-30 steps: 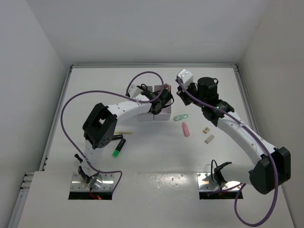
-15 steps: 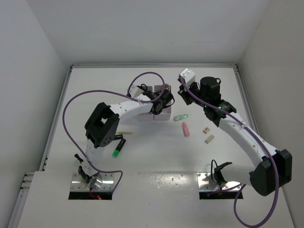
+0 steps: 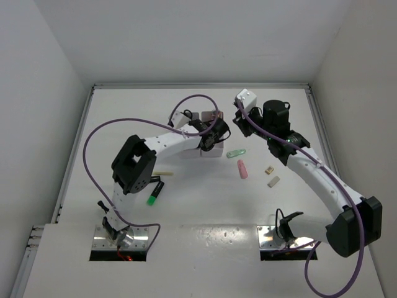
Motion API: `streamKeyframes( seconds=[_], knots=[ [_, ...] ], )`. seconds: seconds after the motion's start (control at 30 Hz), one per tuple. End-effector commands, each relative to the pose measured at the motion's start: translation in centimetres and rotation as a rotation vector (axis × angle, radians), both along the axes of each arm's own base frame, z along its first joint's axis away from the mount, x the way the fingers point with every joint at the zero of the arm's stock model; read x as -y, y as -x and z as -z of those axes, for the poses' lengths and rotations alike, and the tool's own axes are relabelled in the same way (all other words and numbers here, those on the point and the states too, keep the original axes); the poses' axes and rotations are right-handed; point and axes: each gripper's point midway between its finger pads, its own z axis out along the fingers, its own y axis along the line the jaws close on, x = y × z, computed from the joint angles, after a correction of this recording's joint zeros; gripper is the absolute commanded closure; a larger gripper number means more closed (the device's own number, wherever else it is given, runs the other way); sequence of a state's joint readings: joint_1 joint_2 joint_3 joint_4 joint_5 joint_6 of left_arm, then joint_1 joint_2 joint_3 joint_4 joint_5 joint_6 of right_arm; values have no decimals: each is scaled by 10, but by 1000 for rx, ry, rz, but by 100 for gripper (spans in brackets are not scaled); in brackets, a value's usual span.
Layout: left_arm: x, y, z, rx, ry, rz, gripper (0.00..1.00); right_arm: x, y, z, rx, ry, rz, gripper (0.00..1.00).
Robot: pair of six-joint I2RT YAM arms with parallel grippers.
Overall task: Sort the stationery into containers
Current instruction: Place the pen in the storage box, then pick up the stationery from the center of the board.
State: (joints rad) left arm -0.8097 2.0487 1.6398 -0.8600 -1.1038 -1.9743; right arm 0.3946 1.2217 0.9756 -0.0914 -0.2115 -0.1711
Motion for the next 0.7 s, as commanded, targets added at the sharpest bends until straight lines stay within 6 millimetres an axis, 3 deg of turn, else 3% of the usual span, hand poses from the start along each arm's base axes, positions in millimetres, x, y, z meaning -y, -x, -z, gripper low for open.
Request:
streamKeyframes(
  seconds=[0.0, 0.03, 0.07, 0.1, 0.13, 0.2, 0.23, 0.27, 0.3, 0.33, 0.37, 0.4, 0.43, 0.5, 0.67],
  knots=[
    [22, 14, -66, 103, -8, 75, 73, -1, 4, -17, 34, -41, -8, 93],
    [23, 19, -79, 113, -15, 93, 91, -1, 4, -17, 34, -41, -8, 87],
    [24, 30, -83, 104, -27, 117, 100, -1, 5, -15, 24, -37, -7, 73],
    [14, 40, -85, 74, -41, 125, 100, 0, 6, -19, 34, -41, -8, 34],
    [-2, 56, -89, 55, -12, 129, 100, 3, 5, -19, 34, -41, 2, 22],
    [-25, 76, -84, 20, 15, 125, 100, 4, 6, -16, 23, -36, 2, 15],
    [-45, 96, -75, -37, 46, 137, 92, 4, 6, -16, 23, -36, 2, 17],
    [-56, 103, -71, -60, 67, 131, 67, 0, 10, -14, 6, -40, -24, 29],
    [-76, 110, -64, -98, 72, 104, 55, 0, 10, -8, -7, -26, -27, 80],
    [-89, 124, -46, -158, 90, 95, 46, -3, 11, -7, -25, -35, -42, 94],
    [-102, 130, -55, -137, 139, 82, 34, -5, 12, -11, -24, -40, -54, 98],
    [-109, 143, -38, -191, 152, 85, 29, -7, 13, -6, -44, -37, -63, 97],
    [-113, 150, -33, -210, 174, 85, 27, -7, 13, -6, -44, -37, -63, 93],
    [-118, 152, -30, -202, 243, 81, 25, -8, 13, -2, -54, -36, -72, 84],
    [-111, 155, 14, -313, 361, 85, 25, -8, 13, -5, -54, -36, -72, 81]
  ],
)
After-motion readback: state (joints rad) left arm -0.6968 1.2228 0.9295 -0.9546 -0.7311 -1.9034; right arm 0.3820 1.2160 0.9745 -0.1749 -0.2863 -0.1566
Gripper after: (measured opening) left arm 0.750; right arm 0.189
